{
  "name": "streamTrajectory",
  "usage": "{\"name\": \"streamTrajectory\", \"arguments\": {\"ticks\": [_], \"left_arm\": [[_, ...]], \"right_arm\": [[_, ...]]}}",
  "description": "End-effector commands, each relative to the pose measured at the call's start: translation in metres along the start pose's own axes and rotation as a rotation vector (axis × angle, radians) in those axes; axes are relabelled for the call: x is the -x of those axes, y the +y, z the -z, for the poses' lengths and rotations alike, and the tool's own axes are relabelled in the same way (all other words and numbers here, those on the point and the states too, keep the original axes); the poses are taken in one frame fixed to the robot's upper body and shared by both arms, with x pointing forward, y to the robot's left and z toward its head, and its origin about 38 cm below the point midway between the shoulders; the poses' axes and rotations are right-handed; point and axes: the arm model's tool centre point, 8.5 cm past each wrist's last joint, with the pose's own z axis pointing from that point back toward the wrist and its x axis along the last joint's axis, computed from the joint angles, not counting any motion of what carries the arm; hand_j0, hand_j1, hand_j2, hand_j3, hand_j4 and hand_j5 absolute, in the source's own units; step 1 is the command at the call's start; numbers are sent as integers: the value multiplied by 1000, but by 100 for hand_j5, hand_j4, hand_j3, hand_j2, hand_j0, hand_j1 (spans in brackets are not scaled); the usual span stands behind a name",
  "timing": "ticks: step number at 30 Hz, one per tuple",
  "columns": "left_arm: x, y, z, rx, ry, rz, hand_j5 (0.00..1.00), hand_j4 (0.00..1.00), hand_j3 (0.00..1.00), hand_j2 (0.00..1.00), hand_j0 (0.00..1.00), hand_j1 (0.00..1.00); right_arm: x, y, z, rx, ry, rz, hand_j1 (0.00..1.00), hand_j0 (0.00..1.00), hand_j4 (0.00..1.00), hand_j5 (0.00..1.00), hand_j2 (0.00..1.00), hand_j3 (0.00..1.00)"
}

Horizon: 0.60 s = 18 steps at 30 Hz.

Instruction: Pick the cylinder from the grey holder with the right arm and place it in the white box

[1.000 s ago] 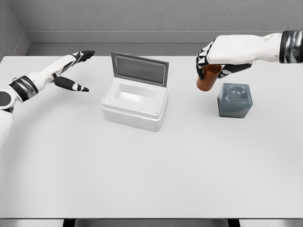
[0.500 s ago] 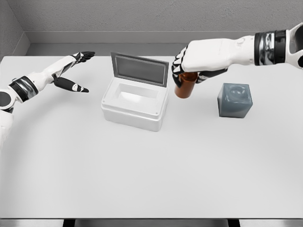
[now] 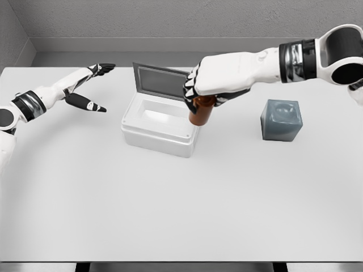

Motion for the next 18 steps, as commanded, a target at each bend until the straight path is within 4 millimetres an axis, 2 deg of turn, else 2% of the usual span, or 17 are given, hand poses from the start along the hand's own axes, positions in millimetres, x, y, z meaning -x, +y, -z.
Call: {"name": "streamTrajectory", "arguments": {"ticks": [1,14,18], "left_arm": [[0,1,0,-4,-1,-3,100,100,100,100,100,100],[0,2,-1,-5,3,0,100,100,100,100,100,100],[-1,4,-1,-6,2,3,100,100,100,100,100,100]], "right_arm": [[0,1,6,1,-8,9,43,43,43,43,43,43],[17,8,25,-6,9,55,43,43,43,43,43,43],[22,12,24,-10,22,70,43,43,43,43,43,43]]}}
